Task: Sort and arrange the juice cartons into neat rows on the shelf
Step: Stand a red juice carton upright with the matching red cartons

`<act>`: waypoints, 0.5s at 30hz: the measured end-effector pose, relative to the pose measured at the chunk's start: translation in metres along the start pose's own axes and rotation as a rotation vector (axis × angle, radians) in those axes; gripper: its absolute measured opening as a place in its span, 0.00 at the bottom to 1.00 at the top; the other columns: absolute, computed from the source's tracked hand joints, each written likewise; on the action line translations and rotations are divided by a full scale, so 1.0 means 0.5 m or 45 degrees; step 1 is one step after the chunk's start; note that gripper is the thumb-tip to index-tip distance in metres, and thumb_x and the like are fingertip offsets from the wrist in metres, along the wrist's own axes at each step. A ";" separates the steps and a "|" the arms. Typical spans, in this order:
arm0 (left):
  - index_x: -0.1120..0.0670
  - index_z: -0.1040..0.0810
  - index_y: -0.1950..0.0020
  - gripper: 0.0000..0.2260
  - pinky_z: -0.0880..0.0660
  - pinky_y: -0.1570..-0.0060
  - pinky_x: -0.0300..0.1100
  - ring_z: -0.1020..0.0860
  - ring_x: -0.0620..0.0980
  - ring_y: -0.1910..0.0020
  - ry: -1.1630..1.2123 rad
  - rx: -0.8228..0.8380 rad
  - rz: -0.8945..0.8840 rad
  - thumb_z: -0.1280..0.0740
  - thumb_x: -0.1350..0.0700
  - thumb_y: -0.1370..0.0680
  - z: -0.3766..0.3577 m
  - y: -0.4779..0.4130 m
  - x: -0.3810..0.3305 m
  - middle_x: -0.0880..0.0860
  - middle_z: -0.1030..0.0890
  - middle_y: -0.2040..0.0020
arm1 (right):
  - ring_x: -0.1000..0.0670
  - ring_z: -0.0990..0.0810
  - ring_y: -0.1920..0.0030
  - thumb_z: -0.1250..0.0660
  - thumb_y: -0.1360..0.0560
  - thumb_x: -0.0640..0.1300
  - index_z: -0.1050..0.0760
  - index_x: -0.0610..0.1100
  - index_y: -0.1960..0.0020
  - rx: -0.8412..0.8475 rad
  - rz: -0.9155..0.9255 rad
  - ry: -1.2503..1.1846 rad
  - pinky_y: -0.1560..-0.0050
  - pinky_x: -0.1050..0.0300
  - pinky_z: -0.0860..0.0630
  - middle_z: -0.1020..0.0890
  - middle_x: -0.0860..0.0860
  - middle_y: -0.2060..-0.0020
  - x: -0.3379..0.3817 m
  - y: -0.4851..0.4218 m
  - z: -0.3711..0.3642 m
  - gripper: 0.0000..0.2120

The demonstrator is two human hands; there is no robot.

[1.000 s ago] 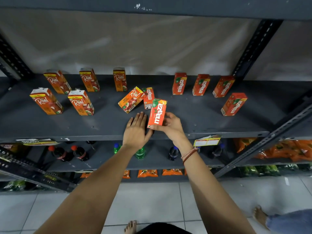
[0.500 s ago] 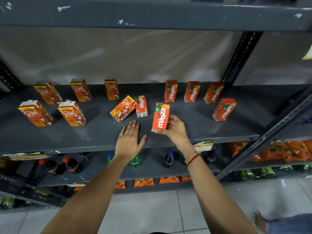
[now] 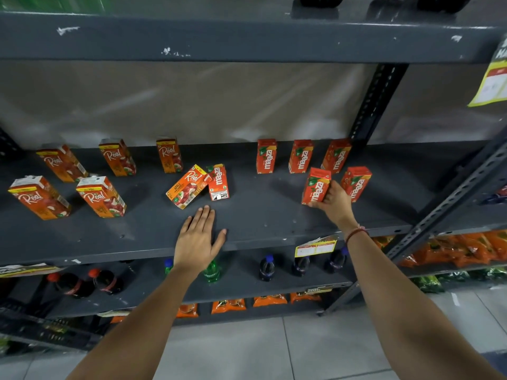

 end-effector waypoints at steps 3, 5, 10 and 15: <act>0.60 0.37 0.28 0.38 0.45 0.28 0.50 0.39 0.54 0.27 -0.006 0.000 0.001 0.64 0.35 0.24 0.000 0.000 0.000 0.58 0.35 0.27 | 0.42 0.22 0.39 0.26 0.33 0.32 0.31 0.35 0.38 0.017 0.000 0.058 0.36 0.44 0.26 0.20 0.39 0.41 -0.003 -0.009 -0.005 0.26; 0.60 0.38 0.28 0.35 0.46 0.28 0.50 0.40 0.53 0.27 -0.012 0.004 0.004 0.60 0.38 0.24 0.000 0.000 0.000 0.58 0.36 0.27 | 0.42 0.22 0.39 0.26 0.33 0.32 0.31 0.35 0.38 -0.020 -0.039 0.016 0.36 0.47 0.26 0.20 0.39 0.41 -0.009 0.000 -0.013 0.25; 0.61 0.36 0.29 0.33 0.43 0.29 0.52 0.38 0.55 0.28 -0.010 -0.019 -0.009 0.56 0.40 0.23 0.004 -0.001 -0.002 0.59 0.34 0.28 | 0.40 0.26 0.37 0.25 0.32 0.39 0.31 0.34 0.36 -0.560 0.014 0.020 0.35 0.51 0.31 0.24 0.38 0.38 0.011 0.097 -0.051 0.28; 0.60 0.36 0.29 0.32 0.43 0.29 0.51 0.37 0.54 0.28 -0.006 -0.039 -0.012 0.55 0.40 0.23 0.000 -0.003 0.001 0.58 0.33 0.28 | 0.42 0.27 0.40 0.32 0.26 0.45 0.28 0.39 0.38 -0.620 0.270 0.108 0.41 0.49 0.27 0.26 0.41 0.41 0.105 0.182 -0.185 0.19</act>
Point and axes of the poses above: each hand's wrist, its own y-axis away from the middle knuckle, its own z-axis out of the back of the hand, x = y × z, the point moved 5 cm from there along -y, towards the middle knuckle
